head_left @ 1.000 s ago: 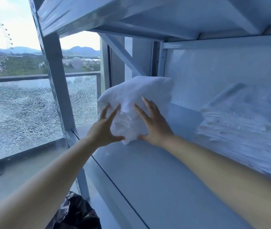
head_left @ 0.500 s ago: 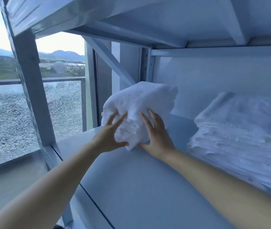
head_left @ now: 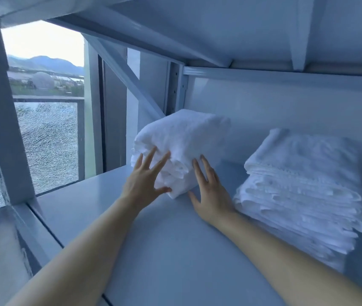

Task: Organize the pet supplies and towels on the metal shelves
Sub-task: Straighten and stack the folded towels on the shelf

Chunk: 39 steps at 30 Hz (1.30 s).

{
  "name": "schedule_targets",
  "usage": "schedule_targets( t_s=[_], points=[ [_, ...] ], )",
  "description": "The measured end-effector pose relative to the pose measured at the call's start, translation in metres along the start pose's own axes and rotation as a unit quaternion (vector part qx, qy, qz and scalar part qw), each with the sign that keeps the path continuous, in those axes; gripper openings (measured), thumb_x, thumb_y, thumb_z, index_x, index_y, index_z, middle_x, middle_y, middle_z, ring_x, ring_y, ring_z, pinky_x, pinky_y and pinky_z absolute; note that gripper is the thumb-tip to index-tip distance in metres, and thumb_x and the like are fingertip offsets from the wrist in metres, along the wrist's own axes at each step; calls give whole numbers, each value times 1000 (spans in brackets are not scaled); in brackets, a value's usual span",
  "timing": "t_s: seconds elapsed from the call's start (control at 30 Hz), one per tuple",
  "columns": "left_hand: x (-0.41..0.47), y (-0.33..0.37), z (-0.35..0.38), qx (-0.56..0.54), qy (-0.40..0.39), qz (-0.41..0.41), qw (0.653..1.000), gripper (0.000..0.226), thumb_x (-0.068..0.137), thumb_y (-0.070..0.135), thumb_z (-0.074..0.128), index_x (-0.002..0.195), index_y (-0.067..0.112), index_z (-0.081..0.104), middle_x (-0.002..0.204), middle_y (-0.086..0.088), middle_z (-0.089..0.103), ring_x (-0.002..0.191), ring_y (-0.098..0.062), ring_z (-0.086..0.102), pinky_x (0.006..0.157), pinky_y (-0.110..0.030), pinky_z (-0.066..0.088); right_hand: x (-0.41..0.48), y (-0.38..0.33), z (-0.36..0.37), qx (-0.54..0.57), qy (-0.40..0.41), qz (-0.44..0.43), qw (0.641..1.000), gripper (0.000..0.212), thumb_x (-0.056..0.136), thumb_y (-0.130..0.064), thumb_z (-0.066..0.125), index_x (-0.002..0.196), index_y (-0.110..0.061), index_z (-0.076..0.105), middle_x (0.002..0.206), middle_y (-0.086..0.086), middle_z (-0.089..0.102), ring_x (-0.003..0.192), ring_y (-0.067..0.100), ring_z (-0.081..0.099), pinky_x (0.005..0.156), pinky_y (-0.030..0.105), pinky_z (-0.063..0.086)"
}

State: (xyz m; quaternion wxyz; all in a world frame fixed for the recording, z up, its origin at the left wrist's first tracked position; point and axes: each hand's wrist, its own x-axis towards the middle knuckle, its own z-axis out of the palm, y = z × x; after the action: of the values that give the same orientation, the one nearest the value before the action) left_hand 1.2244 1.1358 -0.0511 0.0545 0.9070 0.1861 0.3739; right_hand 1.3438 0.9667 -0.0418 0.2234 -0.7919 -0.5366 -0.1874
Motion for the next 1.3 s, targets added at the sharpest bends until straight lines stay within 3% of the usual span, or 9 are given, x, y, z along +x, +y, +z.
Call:
schedule_targets(
  t_s=[0.1,0.27,0.5,0.63,0.77,0.97,1.07,1.17,1.3],
  points=[
    [4,-5,-3,43,9,41,998,112,52,46,86,144,37,23,156,-7,14,139,-43,20,84,-56,47,0,-1,-10,14,8,7,1000,75,93,-28,48,148,-34,-1,156,-13,-12,144,13,5,101,36,42],
    [11,-3,7,32,6,89,995,114,55,29,89,146,34,20,156,3,11,137,-34,29,66,-48,57,11,-9,-18,12,-6,26,1000,72,93,-33,49,150,-28,5,157,-10,-10,144,12,11,103,33,38],
    [45,9,20,-5,-51,72,996,99,70,16,80,147,34,19,157,7,8,142,-28,17,97,-46,43,37,-5,-22,-8,-65,121,990,77,92,-24,50,150,-17,1,158,-1,-11,144,19,13,107,34,32],
    [67,13,35,-15,-74,60,995,94,75,7,75,146,35,20,157,6,7,143,-27,17,100,-42,43,53,2,-23,9,-96,179,979,80,89,-11,51,150,-18,-1,158,0,-7,142,23,21,107,31,30],
    [79,13,42,-5,-88,52,995,92,79,4,71,147,35,17,158,8,3,144,-25,13,99,-40,45,61,6,-24,12,-120,209,970,84,88,-12,52,149,-23,-5,158,2,-5,141,27,23,107,34,33],
    [66,16,37,20,-122,45,991,96,80,20,73,148,33,6,157,8,-8,144,-25,8,96,-44,47,52,-4,-34,-5,-135,192,972,84,88,-10,52,150,-22,-4,158,3,-7,138,28,29,98,29,37],
    [56,20,19,27,-136,51,989,92,82,29,69,148,34,6,158,6,-1,143,-23,12,95,-45,47,40,-15,-49,-10,-134,165,977,82,89,-10,51,150,-17,-3,158,2,-7,141,26,23,101,30,34],
    [51,34,-9,-2,-113,63,992,85,84,31,67,148,35,10,157,6,7,142,-22,17,97,-43,41,28,-28,-80,-45,-94,108,989,76,88,-10,50,149,-12,4,156,4,4,141,26,17,108,35,30],
    [53,69,-37,-56,-63,108,991,77,84,33,66,146,35,21,155,7,18,138,-20,28,96,-39,40,15,-22,-132,-96,-12,72,993,62,86,-11,49,142,-4,22,147,9,22,136,26,24,106,37,35]
  ],
)
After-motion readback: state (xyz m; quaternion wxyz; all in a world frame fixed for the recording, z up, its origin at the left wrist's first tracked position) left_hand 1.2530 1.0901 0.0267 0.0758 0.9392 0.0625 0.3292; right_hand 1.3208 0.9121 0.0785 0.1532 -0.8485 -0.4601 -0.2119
